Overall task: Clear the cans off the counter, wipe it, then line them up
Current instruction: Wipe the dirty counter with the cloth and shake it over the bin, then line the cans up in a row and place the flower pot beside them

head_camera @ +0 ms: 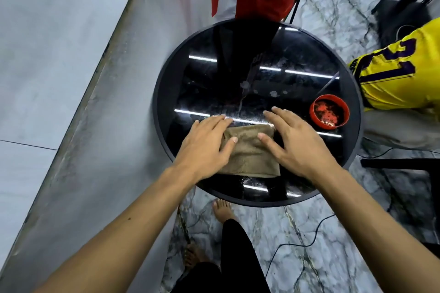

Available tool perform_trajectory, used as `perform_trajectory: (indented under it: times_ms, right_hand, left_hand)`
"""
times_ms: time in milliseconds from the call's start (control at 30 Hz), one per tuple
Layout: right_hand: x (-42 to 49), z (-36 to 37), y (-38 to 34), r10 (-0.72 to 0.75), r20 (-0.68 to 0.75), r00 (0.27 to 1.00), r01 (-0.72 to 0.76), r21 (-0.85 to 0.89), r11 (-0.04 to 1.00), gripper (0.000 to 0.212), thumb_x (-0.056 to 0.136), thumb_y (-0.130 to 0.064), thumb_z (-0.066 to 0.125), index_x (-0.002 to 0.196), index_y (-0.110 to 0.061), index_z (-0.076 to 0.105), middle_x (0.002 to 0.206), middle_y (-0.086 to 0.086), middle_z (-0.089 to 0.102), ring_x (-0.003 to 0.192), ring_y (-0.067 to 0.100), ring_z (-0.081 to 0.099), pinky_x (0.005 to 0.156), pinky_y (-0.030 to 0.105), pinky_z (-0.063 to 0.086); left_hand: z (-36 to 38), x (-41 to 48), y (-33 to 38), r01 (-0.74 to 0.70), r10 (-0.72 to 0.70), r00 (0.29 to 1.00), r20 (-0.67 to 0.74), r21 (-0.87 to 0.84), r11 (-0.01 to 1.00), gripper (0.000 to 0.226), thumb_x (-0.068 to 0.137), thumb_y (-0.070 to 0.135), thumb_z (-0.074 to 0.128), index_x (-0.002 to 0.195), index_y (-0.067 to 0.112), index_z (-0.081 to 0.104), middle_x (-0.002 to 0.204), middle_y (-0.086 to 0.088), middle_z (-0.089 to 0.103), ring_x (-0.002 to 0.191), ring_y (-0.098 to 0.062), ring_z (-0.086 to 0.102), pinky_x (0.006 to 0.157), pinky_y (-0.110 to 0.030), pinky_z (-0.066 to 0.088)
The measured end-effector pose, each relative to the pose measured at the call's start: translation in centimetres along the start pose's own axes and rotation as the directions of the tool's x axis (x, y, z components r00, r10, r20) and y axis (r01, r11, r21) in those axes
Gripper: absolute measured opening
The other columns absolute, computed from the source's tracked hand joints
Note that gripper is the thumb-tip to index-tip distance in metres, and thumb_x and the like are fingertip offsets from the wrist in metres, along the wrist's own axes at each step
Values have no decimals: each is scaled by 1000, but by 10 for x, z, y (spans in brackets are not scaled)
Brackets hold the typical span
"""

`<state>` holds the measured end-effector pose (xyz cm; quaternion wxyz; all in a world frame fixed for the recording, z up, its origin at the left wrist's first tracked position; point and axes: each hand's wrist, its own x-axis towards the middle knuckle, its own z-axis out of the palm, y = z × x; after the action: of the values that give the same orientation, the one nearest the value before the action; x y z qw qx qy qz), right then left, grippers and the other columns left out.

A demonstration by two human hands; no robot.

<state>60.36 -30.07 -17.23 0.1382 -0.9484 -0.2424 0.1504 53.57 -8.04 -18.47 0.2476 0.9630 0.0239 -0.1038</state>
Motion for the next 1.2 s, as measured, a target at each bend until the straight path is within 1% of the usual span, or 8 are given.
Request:
perform_trajectory:
  times_ms: [100, 167, 267, 500, 733, 867, 1100, 1200]
  right_hand:
    - [-1, -16, -6, -18, -13, 1000, 18, -13, 1000, 70, 100, -61, 39, 159, -22, 35, 166, 5, 30, 153, 24, 25, 124, 41, 24]
    - [-2, -25, -11, -36, -26, 999, 36, -19, 999, 72, 99, -62, 37, 159, -22, 34, 166, 4, 30, 153, 24, 25, 124, 42, 25]
    - [-1, -34, -22, -75, -48, 996, 74, -28, 997, 71, 100, -62, 38, 159, -23, 34, 166, 4, 31, 153, 24, 26, 125, 39, 23]
    - [-1, -38, -48, -128, -68, 989, 130, 29, 991, 71, 99, -62, 40, 158, -24, 35, 165, 2, 32, 152, 20, 28, 123, 37, 26]
    - [-7, -39, -69, -177, -94, 980, 179, 16, 984, 67, 100, -61, 42, 159, -29, 33, 166, -2, 31, 152, 19, 28, 121, 34, 25]
    - [-11, -46, -84, -222, -109, 969, 225, 9, 974, 68, 99, -63, 41, 159, -30, 33, 166, -3, 30, 152, 18, 27, 121, 35, 25]
    - [-6, -67, -139, -381, -170, 909, 385, -7, 923, 68, 99, -60, 42, 156, -22, 39, 163, 3, 36, 149, 19, 33, 122, 37, 29]
    - [-3, -74, -166, -422, -179, 889, 431, 8, 903, 69, 99, -61, 42, 156, -23, 40, 162, 2, 37, 148, 19, 34, 121, 36, 29]
  left_hand:
    - [-14, 4, 7, -26, 26, 999, -46, 13, 1000, 59, 104, 49, 44, 157, 23, 38, 164, 3, 36, 153, -15, 26, 126, -39, 12]
    - [-24, 5, 13, -39, 40, 997, -66, 21, 999, 60, 104, 50, 43, 157, 23, 37, 165, 3, 35, 154, -15, 25, 127, -45, 16]
    - [-36, 3, 17, -51, 52, 994, -97, 16, 999, 61, 104, 51, 44, 158, 24, 36, 165, 4, 33, 154, -15, 23, 127, -48, 16]
    - [-53, -18, 13, -48, 52, 987, -149, 36, 998, 64, 102, 50, 49, 158, 24, 35, 166, 4, 32, 154, -14, 23, 127, -47, 12]
    - [-73, -44, 9, 2, 10, 985, -174, 66, 998, 66, 101, 49, 52, 159, 24, 34, 166, 3, 31, 154, -16, 23, 127, -50, 16]
    - [-91, -67, 4, 18, -12, 977, -211, 27, 999, 65, 100, 48, 54, 158, 24, 35, 165, 1, 34, 152, -18, 27, 124, -47, 24]
    - [-133, -113, -14, 62, -43, 939, -342, 44, 997, 61, 99, 50, 51, 154, 25, 42, 159, 4, 43, 145, -16, 36, 120, -33, 26]
    - [-149, -133, -21, 93, -85, 912, -401, 1, 996, 59, 100, 47, 53, 153, 24, 44, 158, 5, 44, 143, -9, 31, 119, -35, 27]
